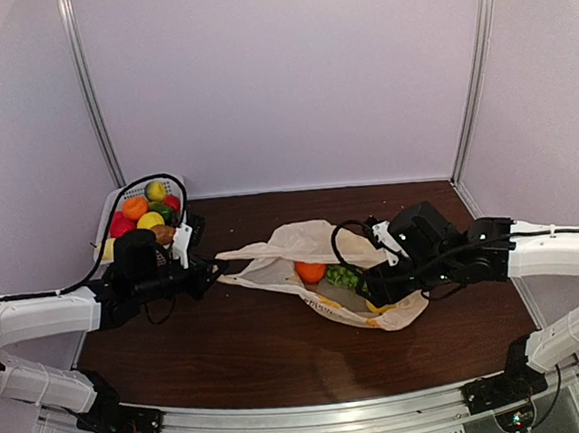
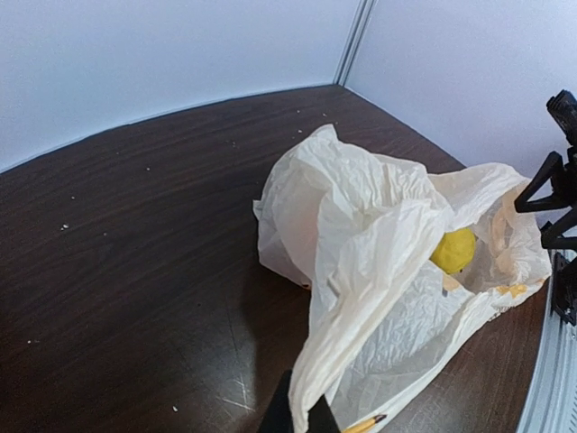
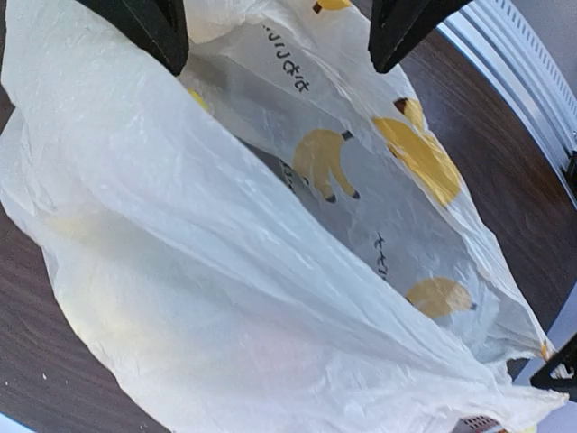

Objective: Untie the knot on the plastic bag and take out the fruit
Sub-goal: Open the bag opening for the takeout bag.

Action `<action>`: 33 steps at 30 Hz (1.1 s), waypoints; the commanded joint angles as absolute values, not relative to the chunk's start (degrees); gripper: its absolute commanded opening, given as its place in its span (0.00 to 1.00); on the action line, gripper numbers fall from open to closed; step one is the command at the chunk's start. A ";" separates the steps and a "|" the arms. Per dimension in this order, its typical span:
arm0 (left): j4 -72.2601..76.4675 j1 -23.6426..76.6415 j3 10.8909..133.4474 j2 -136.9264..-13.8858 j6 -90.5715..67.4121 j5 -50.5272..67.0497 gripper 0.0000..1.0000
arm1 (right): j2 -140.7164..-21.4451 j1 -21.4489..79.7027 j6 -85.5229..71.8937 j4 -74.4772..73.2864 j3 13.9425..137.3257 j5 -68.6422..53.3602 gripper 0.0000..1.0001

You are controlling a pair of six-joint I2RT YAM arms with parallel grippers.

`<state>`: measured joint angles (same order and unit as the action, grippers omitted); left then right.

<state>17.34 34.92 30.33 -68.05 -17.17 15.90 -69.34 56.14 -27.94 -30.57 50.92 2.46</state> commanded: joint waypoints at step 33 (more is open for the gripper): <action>18.82 34.62 27.04 -64.26 -18.90 11.79 0.00 | -84.31 70.00 -29.91 -23.31 55.86 7.80 0.74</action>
<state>17.91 34.92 28.27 -65.45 -18.83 12.62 -87.72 70.22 -31.90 -19.35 52.53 3.25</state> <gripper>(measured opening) 0.005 0.729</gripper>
